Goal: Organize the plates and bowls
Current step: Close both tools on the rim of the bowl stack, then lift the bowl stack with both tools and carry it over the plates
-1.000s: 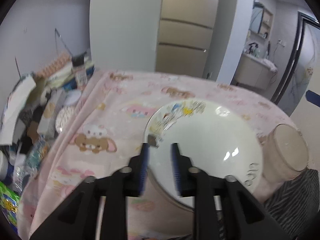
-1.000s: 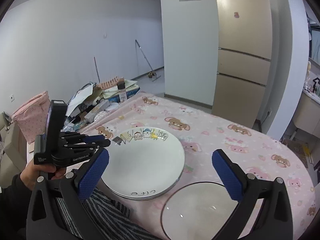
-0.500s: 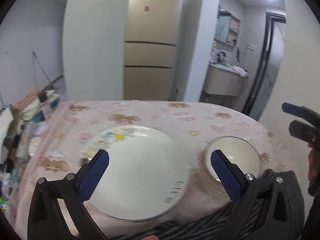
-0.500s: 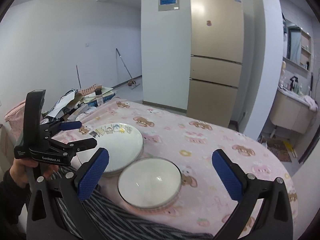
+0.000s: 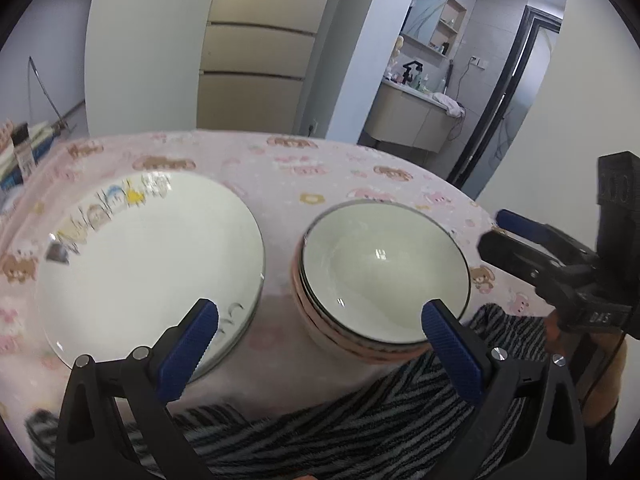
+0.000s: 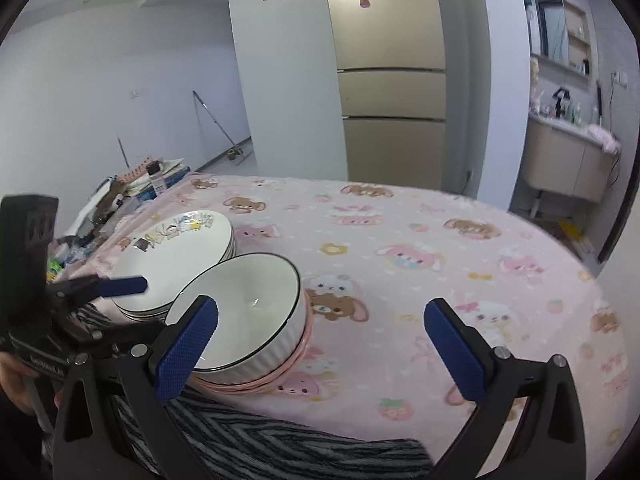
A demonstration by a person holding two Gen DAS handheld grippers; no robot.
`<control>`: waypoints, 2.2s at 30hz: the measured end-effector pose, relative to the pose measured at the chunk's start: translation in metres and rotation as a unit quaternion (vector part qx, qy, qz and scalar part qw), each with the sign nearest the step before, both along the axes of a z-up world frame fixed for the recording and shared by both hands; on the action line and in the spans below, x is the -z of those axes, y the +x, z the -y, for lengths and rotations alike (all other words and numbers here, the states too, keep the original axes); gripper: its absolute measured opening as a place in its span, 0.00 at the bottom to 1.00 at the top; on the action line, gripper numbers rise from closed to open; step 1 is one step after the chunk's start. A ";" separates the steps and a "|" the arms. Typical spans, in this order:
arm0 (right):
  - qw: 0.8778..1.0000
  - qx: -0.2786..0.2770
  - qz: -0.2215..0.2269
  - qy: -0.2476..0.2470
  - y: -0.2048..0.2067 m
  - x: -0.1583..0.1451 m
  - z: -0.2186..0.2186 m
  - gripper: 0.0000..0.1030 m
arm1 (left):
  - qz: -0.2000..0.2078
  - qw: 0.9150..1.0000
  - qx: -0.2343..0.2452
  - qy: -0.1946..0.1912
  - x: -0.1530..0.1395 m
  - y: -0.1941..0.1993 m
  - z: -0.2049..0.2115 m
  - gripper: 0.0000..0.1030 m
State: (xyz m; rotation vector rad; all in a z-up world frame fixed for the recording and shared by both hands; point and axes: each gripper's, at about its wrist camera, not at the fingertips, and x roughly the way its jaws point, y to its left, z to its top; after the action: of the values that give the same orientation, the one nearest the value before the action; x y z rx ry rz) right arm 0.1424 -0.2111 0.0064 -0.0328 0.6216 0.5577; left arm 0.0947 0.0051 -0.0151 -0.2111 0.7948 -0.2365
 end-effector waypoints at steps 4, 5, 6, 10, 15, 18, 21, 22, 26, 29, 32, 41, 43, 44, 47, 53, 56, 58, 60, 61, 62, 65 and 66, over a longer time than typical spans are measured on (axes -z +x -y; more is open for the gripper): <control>1.000 0.003 -0.014 0.018 0.005 0.015 -0.001 1.00 | -0.010 1.000 0.003 -0.015 0.007 0.001 0.005 1.00; 0.999 0.007 -0.019 0.028 0.006 0.021 0.000 1.00 | -0.013 1.000 0.002 -0.023 0.009 0.003 0.005 1.00; 0.999 0.008 -0.032 0.034 0.008 0.028 -0.002 1.00 | -0.020 0.999 -0.002 -0.037 0.011 0.005 0.004 1.00; 0.998 0.005 -0.049 0.023 0.011 0.038 -0.007 1.00 | -0.049 0.995 0.001 -0.089 0.022 0.013 0.004 1.00; 0.997 -0.006 -0.071 0.029 0.016 0.045 -0.009 1.00 | -0.063 0.992 -0.001 -0.113 0.027 0.020 0.003 1.00; 0.996 -0.006 -0.081 0.030 0.018 0.049 -0.008 1.00 | -0.066 0.989 -0.013 -0.132 0.030 0.023 -0.002 0.98; 0.995 -0.002 -0.100 0.019 0.024 0.056 -0.012 0.96 | -0.059 0.991 -0.026 -0.115 0.031 0.024 0.000 0.88; 0.994 -0.004 -0.103 0.018 0.025 0.057 -0.012 0.93 | -0.062 0.992 -0.023 -0.108 0.032 0.025 0.003 0.82; 0.992 -0.015 -0.119 0.026 0.029 0.061 -0.011 0.86 | -0.075 0.991 -0.009 -0.109 0.039 0.029 0.009 0.70; 0.990 -0.025 -0.130 0.038 0.032 0.063 -0.011 0.79 | -0.074 0.991 -0.018 -0.112 0.040 0.031 0.008 0.66; 0.988 -0.049 -0.142 0.045 0.035 0.065 -0.016 0.57 | -0.086 0.988 -0.021 -0.123 0.046 0.033 0.006 0.65; 0.985 -0.067 -0.157 0.022 0.036 0.071 -0.030 0.41 | -0.103 0.980 -0.003 -0.172 0.059 0.035 -0.002 0.61; 0.983 -0.069 -0.164 0.032 0.037 0.073 -0.028 0.41 | -0.099 0.982 -0.002 -0.160 0.059 0.035 0.003 0.61; 0.982 -0.071 -0.169 0.040 0.037 0.074 -0.026 0.41 | -0.095 0.984 -0.001 -0.149 0.058 0.033 0.005 0.61; 0.978 -0.076 -0.182 0.067 0.039 0.077 -0.020 0.40 | -0.086 0.988 0.001 -0.129 0.056 0.031 0.011 0.59; 0.982 -0.066 -0.161 0.074 0.032 0.072 -0.018 0.34 | -0.079 0.992 -0.014 -0.100 0.053 0.029 0.016 0.43; 0.985 -0.064 -0.146 0.069 0.030 0.070 -0.019 0.33 | -0.074 0.994 -0.019 -0.082 0.052 0.029 0.019 0.40; 0.986 -0.061 -0.140 0.073 0.028 0.069 -0.017 0.30 | -0.069 0.995 -0.020 -0.074 0.051 0.027 0.021 0.39; 0.987 -0.052 -0.126 0.080 0.027 0.065 -0.012 0.26 | -0.063 0.996 -0.019 -0.066 0.049 0.027 0.024 0.38; 0.988 -0.050 -0.120 0.085 0.026 0.062 -0.010 0.26 | -0.061 0.996 -0.018 -0.065 0.049 0.028 0.024 0.37; 0.988 -0.049 -0.112 0.090 0.024 0.059 -0.008 0.26 | -0.059 0.996 -0.015 -0.062 0.048 0.028 0.026 0.36; 0.991 -0.051 -0.087 0.091 0.017 0.051 -0.008 0.27 | -0.050 0.997 -0.015 -0.059 0.045 0.024 0.026 0.36; 0.989 -0.051 -0.089 0.106 0.018 0.050 -0.006 0.27 | -0.041 0.997 -0.020 -0.058 0.042 0.021 0.024 0.36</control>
State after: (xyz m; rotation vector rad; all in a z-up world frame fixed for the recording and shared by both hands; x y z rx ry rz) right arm 0.1603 -0.2056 -0.0439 0.1875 0.7352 0.7292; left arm 0.1158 -0.0193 -0.0574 -0.3475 0.8592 -0.2384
